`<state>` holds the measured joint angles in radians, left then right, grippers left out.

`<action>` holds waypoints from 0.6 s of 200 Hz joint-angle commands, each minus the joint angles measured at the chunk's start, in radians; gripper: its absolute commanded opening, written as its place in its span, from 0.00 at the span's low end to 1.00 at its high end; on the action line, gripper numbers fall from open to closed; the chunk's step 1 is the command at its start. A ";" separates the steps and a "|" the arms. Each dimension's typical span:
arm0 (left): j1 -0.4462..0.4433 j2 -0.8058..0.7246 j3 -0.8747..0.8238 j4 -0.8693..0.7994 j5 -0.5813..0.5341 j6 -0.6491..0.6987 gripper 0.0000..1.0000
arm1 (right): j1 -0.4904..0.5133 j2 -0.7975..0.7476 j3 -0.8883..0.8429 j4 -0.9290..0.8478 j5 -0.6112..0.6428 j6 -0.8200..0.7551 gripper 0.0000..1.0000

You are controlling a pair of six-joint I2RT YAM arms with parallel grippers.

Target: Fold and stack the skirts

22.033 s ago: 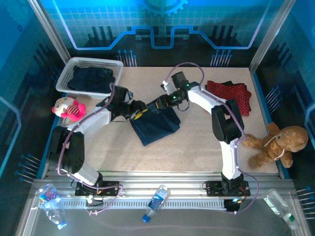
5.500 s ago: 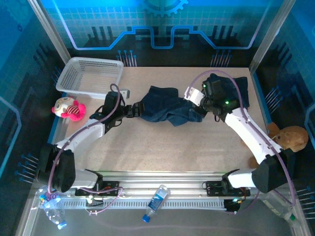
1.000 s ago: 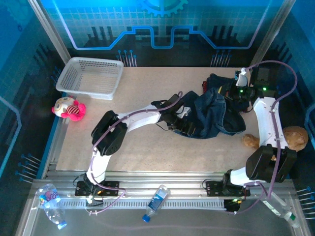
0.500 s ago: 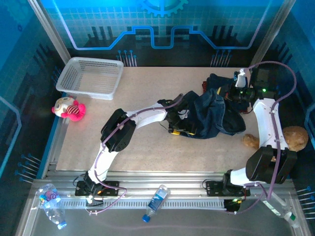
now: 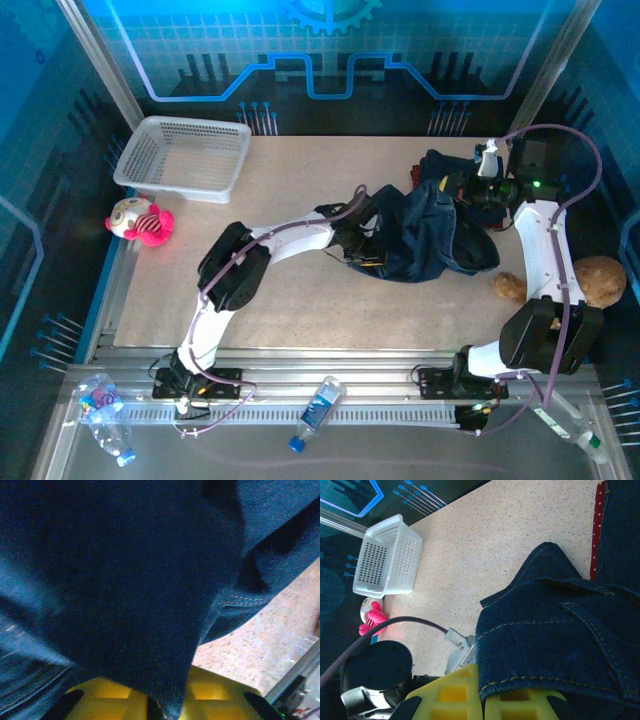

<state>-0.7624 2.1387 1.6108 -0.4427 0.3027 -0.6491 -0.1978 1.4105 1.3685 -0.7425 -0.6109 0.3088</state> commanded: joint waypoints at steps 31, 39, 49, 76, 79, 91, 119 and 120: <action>0.085 -0.164 -0.212 0.289 -0.025 -0.133 0.00 | -0.008 -0.065 0.012 0.033 -0.033 -0.011 0.04; 0.086 -0.189 -0.232 0.311 -0.041 -0.125 0.00 | -0.009 -0.070 0.009 0.038 -0.047 -0.007 0.04; 0.092 -0.238 -0.265 0.317 -0.090 -0.106 0.00 | -0.006 -0.074 0.006 0.049 -0.078 -0.002 0.04; 0.151 -0.473 -0.428 0.337 -0.246 -0.058 0.00 | -0.007 -0.105 -0.016 0.107 -0.159 0.027 0.04; 0.158 -0.501 -0.451 0.339 -0.252 -0.053 0.00 | -0.006 -0.108 -0.018 0.112 -0.163 0.028 0.04; 0.202 -0.610 -0.516 0.324 -0.261 -0.031 0.00 | -0.001 -0.119 -0.021 0.128 -0.189 0.025 0.03; 0.270 -0.842 -0.572 0.200 -0.311 0.044 0.00 | 0.040 -0.134 -0.007 0.154 -0.279 0.003 0.00; 0.271 -0.850 -0.572 0.194 -0.313 0.048 0.00 | 0.042 -0.135 -0.006 0.154 -0.280 0.001 0.00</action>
<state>-0.5358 1.4578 1.0706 -0.1715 0.0853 -0.6956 -0.1921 1.3140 1.3525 -0.6556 -0.7647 0.3241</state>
